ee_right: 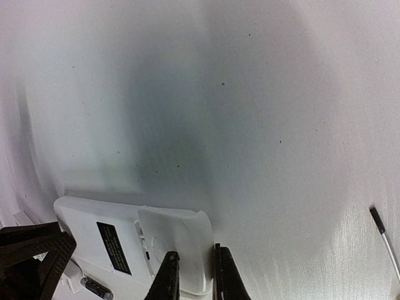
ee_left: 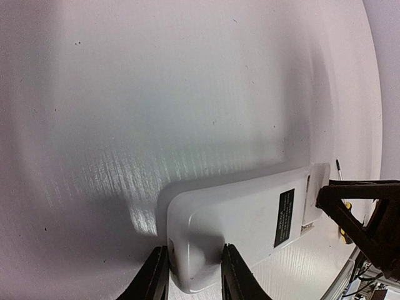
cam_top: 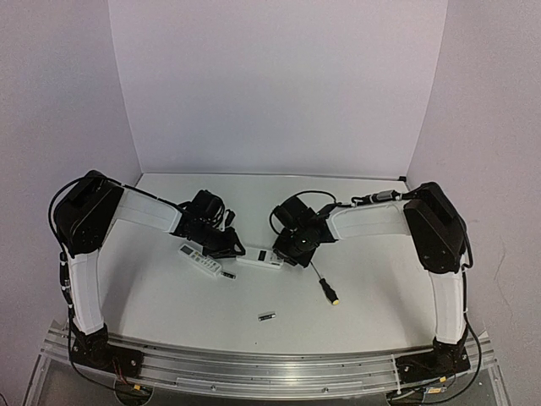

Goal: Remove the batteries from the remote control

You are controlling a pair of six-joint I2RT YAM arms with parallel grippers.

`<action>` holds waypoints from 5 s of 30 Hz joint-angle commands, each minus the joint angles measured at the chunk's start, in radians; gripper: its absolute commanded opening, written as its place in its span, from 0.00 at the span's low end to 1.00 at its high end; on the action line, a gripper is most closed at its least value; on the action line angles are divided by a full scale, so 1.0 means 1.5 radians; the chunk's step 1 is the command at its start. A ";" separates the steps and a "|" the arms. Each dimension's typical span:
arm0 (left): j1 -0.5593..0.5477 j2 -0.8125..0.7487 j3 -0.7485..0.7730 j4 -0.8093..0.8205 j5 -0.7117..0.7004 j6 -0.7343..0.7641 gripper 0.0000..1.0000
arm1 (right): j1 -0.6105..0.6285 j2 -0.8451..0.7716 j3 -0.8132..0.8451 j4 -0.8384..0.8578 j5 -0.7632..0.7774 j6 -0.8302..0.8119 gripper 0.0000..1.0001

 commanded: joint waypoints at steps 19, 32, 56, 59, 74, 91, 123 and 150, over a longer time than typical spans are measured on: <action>-0.023 0.057 0.007 -0.090 -0.045 -0.001 0.27 | 0.045 0.013 -0.024 -0.066 -0.011 -0.068 0.08; -0.016 0.069 0.012 -0.094 -0.045 0.000 0.26 | 0.045 0.004 -0.052 -0.063 -0.036 -0.106 0.04; -0.016 0.073 0.009 -0.084 -0.025 0.005 0.26 | 0.042 0.052 -0.038 -0.039 -0.114 -0.121 0.00; -0.016 0.070 0.006 -0.081 -0.023 0.003 0.26 | 0.043 0.063 -0.029 -0.039 -0.100 -0.098 0.01; -0.017 0.059 -0.005 -0.077 -0.023 -0.002 0.26 | 0.041 0.090 -0.003 -0.040 -0.096 -0.061 0.06; -0.016 -0.044 0.135 -0.154 -0.140 -0.002 0.69 | 0.007 -0.168 -0.031 -0.058 -0.091 -0.775 0.85; 0.008 -0.651 -0.313 -0.140 -0.269 -0.086 1.00 | -0.031 0.071 0.091 -0.081 -0.196 -1.084 0.41; 0.007 -0.576 -0.288 0.444 0.154 -0.174 1.00 | -0.010 -0.251 -0.215 0.708 -0.537 -0.076 0.04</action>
